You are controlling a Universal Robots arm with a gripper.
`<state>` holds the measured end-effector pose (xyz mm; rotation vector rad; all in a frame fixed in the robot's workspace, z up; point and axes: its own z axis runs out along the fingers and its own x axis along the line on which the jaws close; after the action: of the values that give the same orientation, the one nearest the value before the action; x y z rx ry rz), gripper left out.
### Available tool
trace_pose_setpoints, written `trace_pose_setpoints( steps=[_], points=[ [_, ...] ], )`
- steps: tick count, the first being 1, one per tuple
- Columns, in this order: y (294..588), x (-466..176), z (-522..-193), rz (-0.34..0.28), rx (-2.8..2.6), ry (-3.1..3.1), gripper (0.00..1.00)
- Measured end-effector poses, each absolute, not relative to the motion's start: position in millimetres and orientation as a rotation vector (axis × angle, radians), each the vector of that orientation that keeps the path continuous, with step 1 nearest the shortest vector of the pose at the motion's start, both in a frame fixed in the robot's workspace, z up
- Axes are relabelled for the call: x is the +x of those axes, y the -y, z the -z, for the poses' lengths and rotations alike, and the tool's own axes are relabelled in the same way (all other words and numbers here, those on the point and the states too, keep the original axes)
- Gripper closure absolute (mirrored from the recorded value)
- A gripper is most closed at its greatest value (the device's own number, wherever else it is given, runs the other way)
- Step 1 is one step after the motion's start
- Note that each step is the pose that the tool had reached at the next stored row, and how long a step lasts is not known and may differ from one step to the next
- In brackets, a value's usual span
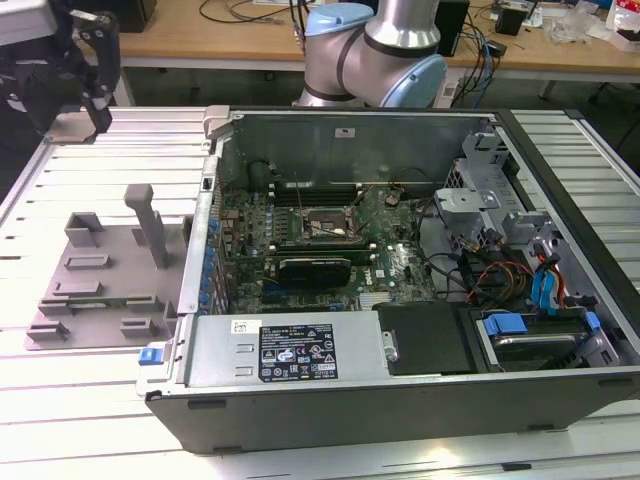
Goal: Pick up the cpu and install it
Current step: 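Pick up the cpu and move it towards the insertion slot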
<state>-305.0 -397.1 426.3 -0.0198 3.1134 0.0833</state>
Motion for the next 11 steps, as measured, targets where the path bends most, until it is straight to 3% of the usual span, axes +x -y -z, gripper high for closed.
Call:
trace_pose_setpoints(
  steps=[11],
  points=[
    [397, -258, -426, -0.083, -0.02, -3.114, 0.46]
  ],
)
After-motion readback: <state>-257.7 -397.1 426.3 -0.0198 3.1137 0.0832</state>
